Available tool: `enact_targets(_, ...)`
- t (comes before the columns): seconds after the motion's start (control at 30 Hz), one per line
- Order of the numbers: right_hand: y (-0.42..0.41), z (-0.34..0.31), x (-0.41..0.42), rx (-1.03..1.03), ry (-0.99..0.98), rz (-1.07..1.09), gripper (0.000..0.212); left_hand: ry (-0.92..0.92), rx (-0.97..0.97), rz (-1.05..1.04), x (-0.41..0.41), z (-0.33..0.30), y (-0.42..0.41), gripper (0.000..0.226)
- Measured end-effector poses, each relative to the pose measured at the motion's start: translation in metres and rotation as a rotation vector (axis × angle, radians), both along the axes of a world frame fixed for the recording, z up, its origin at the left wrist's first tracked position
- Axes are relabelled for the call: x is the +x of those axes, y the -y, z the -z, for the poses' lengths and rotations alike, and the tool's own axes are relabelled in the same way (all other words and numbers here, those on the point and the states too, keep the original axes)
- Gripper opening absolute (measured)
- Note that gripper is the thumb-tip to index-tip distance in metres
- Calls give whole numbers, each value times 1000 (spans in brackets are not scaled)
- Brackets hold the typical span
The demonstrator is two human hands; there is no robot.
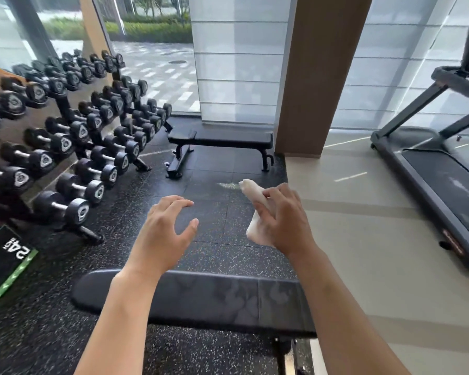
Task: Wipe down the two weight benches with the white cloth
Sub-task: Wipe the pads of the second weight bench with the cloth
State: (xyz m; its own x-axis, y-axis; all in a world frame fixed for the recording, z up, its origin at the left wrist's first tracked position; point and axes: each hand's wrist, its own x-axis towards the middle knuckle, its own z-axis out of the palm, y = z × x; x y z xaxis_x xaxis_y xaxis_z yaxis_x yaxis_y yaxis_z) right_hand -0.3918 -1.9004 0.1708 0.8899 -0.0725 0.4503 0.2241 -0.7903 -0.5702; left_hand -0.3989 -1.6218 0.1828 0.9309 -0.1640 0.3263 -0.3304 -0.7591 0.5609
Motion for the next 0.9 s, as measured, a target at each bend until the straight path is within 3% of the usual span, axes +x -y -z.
enact_targets(0.5,-244,-4,1,-90,2,-177,28,2,-3,-260,-62,-1,-244,38)
enact_targets(0.9,-342,3,44,-143,22,-369,27,-8,-68,-491,-81,27,-318,36)
